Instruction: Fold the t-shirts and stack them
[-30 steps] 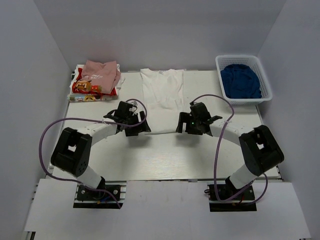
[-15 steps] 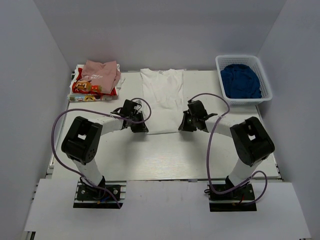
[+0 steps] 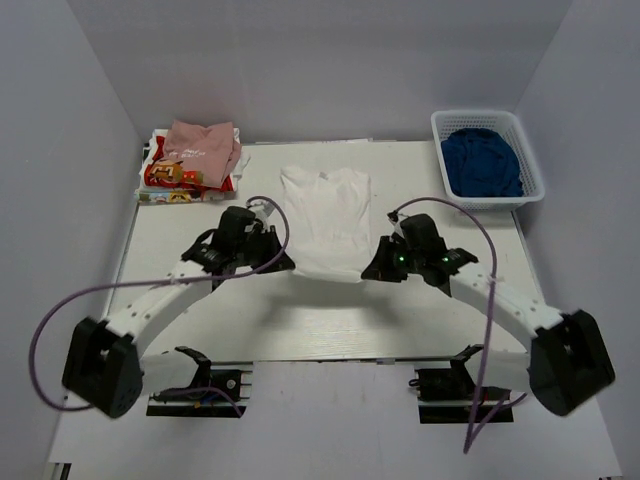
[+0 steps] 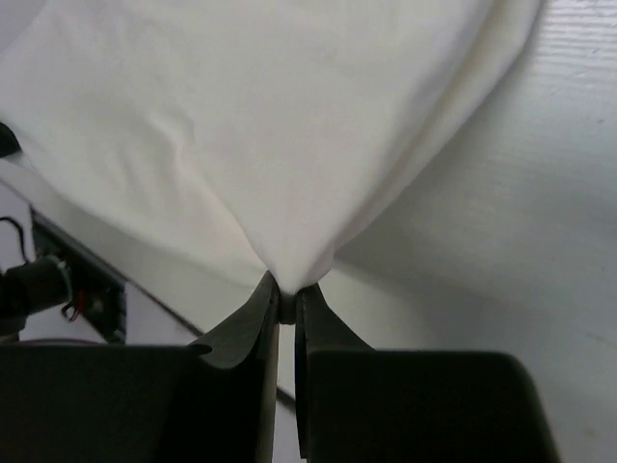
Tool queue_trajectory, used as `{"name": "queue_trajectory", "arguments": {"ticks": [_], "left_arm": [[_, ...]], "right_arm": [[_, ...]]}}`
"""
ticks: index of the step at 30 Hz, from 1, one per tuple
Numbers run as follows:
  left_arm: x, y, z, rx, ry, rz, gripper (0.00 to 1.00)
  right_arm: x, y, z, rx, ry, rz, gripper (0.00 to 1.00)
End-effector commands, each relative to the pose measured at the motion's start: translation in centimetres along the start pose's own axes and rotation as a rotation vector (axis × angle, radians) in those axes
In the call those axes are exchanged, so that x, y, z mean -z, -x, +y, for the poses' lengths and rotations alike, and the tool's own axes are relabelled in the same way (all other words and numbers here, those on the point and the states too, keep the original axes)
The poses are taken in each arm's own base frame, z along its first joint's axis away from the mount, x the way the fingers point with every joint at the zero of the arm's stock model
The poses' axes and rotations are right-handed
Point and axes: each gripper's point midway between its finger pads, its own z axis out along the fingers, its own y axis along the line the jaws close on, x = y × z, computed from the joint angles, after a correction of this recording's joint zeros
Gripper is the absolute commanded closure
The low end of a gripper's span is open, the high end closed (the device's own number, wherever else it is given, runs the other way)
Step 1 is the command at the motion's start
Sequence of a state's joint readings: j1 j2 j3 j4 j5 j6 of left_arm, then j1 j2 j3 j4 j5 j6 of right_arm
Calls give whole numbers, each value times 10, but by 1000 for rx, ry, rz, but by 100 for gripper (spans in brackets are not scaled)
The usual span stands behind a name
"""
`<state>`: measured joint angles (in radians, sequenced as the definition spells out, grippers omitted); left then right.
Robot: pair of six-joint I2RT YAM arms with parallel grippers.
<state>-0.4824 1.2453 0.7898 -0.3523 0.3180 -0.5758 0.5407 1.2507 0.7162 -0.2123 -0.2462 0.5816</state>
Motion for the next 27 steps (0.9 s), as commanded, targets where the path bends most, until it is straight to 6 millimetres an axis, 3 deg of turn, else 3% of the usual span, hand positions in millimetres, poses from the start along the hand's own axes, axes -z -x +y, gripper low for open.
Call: {"name": "queue_trajectory", "arguments": {"ticks": [1,6,8,11,14,15,16,17,19,20,21,22,24,27], "left_arm": [[35,-6,-25,-31,-86,-24,100],[63,26,-52,-72,-135,-142,100],[68,44,-59,-82,-131,-193,100],[64,72,-49,-52,-49,-263,100],[52,99,-29,3,93,-314,100],[40,102,-22,26,126,-297,100],[38,111,-28,24,120,-305,100],[35,120,-22,33,151,-319,100],[29,134,-25,35,164,-325,100],[15,136,-16,47,190,-300,100],[12,143,-7,59,228,-307,100],[11,155,-14,56,217,-323,100],[-4,161,6,67,295,-304,100],[-8,183,14,87,319,-326,100]], "right_arm": [[36,-17,24,2,76,34,100],[62,17,49,49,114,-78,100],[62,27,51,61,103,-95,100],[65,64,53,68,36,-193,100],[55,92,53,61,-3,-226,100],[52,98,55,65,-1,-239,100],[57,114,63,71,14,-269,100],[42,115,55,66,-14,-240,100],[44,136,58,62,-13,-271,100],[28,133,47,43,-44,-223,100],[24,135,44,33,-54,-212,100],[21,145,40,20,-65,-221,100],[7,151,29,-3,-80,-201,100],[-2,167,17,-23,-96,-208,100]]}}
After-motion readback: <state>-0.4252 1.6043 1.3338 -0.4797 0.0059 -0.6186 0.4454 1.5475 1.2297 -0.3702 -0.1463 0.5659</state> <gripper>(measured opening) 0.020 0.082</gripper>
